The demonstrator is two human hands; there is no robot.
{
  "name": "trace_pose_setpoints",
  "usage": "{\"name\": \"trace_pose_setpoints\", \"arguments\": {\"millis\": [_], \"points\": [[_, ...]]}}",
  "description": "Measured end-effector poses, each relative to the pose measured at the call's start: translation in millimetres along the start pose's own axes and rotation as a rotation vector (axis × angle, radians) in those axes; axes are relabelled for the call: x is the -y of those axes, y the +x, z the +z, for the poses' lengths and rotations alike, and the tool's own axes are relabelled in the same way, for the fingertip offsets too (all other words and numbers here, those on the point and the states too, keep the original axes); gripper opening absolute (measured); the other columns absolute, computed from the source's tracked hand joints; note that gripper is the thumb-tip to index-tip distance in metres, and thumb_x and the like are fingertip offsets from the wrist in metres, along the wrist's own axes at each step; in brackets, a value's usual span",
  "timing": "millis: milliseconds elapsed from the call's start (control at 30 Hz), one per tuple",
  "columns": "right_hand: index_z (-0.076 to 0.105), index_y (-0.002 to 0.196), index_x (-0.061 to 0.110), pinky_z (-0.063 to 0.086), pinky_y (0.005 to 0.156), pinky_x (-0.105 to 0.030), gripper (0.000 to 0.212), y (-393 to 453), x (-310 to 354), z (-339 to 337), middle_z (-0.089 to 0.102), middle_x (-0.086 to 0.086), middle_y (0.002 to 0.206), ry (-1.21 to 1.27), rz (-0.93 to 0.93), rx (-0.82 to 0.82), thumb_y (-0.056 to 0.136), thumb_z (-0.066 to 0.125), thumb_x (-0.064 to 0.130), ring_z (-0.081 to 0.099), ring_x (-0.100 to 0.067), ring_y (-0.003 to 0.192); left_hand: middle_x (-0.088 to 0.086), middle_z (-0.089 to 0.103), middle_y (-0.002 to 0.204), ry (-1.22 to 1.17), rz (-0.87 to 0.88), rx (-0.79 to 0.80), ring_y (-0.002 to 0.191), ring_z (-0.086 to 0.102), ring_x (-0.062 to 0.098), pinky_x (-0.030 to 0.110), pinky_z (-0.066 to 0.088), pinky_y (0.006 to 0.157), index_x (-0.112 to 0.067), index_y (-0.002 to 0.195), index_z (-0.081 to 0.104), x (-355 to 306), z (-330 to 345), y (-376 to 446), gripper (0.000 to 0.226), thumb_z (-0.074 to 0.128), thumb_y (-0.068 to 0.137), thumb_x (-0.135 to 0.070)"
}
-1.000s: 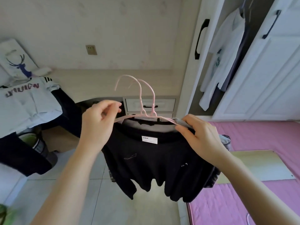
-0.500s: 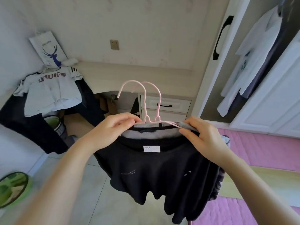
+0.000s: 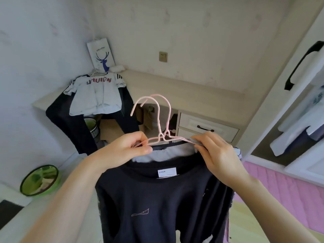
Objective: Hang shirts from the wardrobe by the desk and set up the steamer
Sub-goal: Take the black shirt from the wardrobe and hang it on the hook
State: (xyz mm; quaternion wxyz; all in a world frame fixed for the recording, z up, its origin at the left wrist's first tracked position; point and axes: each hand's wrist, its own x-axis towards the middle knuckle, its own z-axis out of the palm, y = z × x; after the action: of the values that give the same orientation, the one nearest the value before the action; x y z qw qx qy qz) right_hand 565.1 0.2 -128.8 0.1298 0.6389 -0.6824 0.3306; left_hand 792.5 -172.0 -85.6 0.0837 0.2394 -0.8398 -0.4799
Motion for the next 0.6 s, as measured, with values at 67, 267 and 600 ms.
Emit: {"name": "trace_pose_setpoints", "arguments": {"millis": [67, 267, 600], "points": [[0.058, 0.107, 0.018, 0.051, 0.054, -0.042, 0.020, 15, 3, 10, 0.057, 0.005, 0.091, -0.003, 0.009, 0.017, 0.097, 0.043, 0.027, 0.058, -0.019, 0.084, -0.010, 0.039, 0.060, 0.030, -0.014, -0.030, 0.058, 0.036, 0.005, 0.026, 0.032, 0.057, -0.026, 0.072, 0.052, 12, -15, 1, 0.023, 0.062, 0.092, -0.029], [0.064, 0.100, 0.020, 0.051, 0.052, -0.036, 0.034, 77, 16, 53, 0.058, 0.007, 0.089, -0.086, 0.004, 0.130, 0.095, 0.038, 0.040, 0.061, -0.017, 0.078, -0.013, 0.045, 0.060, 0.120, -0.012, -0.154, 0.056, 0.039, 0.002, 0.027, 0.036, 0.058, -0.034, 0.074, 0.053, 50, -68, 7, 0.019, 0.059, 0.092, -0.034], [0.060, 0.095, 0.022, 0.049, 0.068, -0.030, 0.024, 180, 31, 167, 0.052, 0.014, 0.088, 0.132, 0.080, 0.271, 0.094, 0.045, 0.040, 0.052, -0.006, 0.079, -0.002, 0.047, 0.060, 0.491, 0.086, -0.428, 0.053, 0.044, 0.017, 0.033, 0.038, 0.051, -0.021, 0.076, 0.042, 121, -157, 22, 0.037, 0.036, 0.092, -0.054]]}}
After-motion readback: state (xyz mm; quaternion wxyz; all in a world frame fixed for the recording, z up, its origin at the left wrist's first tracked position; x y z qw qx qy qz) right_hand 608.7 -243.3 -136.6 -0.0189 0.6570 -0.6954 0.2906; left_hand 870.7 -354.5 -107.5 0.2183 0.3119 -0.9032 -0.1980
